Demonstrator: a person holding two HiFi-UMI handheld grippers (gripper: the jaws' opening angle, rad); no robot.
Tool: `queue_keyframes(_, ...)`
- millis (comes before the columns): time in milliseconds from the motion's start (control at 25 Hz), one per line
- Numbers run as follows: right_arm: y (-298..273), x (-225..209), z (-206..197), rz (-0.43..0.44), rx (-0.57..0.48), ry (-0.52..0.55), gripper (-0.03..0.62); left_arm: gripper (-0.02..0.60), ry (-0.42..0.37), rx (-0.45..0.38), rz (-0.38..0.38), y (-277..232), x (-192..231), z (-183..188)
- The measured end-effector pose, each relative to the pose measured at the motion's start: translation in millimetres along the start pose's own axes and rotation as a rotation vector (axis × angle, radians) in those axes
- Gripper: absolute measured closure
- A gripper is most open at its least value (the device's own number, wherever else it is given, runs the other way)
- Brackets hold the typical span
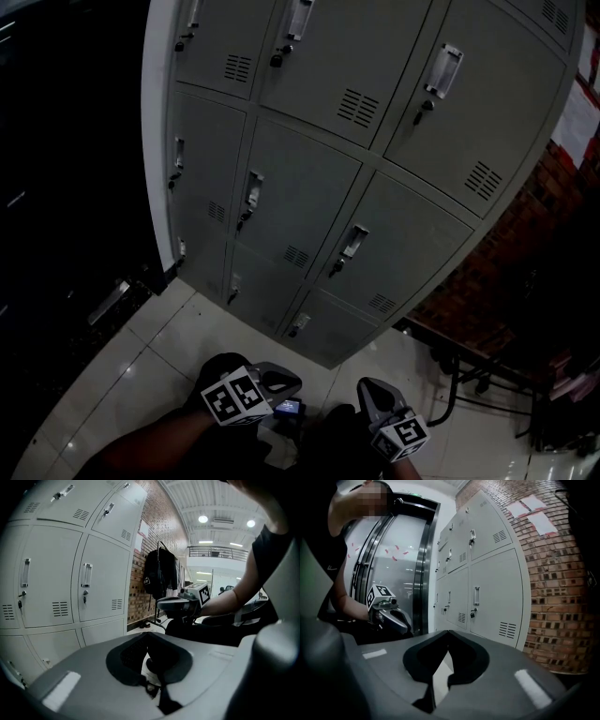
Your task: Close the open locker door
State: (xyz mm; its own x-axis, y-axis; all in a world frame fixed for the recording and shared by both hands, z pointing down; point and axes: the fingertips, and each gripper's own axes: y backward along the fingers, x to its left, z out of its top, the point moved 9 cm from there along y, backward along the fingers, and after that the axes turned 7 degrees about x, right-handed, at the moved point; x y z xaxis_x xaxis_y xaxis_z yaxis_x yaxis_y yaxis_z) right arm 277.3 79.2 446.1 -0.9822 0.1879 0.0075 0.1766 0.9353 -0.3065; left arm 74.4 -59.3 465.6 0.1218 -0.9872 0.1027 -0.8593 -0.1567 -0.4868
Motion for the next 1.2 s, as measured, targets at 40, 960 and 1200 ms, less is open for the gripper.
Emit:
queue_keyframes(40,0,0,-1,0.003,-0.001,-0.007,0.591,0.569,-0.001,0.003,0.001,0,0,0)
queue_keyframes(960,-4,-3,-10,0.043,0.030,-0.040,0.592,0.569,-0.003,0.013,0.009,0,0,-1)
queue_keyframes(1200,-5,-2,-12,0.035,0.049,-0.037,0.592,0.569,-0.003,0.015,0.008,1,0,-1)
